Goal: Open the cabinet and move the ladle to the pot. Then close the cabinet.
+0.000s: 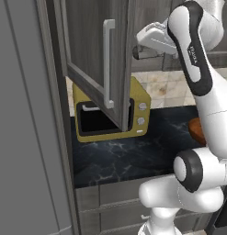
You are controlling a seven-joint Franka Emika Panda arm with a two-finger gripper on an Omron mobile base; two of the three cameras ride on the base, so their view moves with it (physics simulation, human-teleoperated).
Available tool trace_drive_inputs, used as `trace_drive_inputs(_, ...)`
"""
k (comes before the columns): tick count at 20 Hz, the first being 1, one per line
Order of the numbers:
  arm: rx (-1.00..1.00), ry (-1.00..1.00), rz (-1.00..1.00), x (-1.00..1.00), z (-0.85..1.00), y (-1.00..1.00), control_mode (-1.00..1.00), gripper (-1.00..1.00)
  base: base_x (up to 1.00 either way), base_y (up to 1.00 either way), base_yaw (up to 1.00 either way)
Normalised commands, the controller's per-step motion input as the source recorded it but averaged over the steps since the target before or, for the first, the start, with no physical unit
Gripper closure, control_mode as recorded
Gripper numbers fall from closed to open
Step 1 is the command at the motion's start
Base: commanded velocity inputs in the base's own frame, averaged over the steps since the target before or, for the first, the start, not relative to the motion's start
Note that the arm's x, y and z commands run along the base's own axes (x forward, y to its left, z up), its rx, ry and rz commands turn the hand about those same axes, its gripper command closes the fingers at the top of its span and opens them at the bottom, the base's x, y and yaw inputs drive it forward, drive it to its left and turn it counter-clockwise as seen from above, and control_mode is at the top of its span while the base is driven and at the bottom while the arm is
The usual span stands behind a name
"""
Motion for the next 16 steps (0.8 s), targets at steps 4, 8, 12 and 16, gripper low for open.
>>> trace_drive_inputs(4,-0.20,-0.35,0.00,0.00,-0.09,-0.02,-1.00,-1.00,0.00,0.00,0.00)
trace_drive_inputs(8,-0.22,-0.22,-0.01,0.00,-0.16,0.00,-1.00,-1.00,0.00,0.00,0.00)
trace_drive_inputs(12,-0.19,-0.09,-0.10,0.05,-0.15,0.00,-1.00,-1.00,0.00,0.00,0.00)
trace_drive_inputs(16,-0.07,0.00,-0.31,0.03,0.00,0.00,-1.00,-1.00,0.00,0.00,0.00)
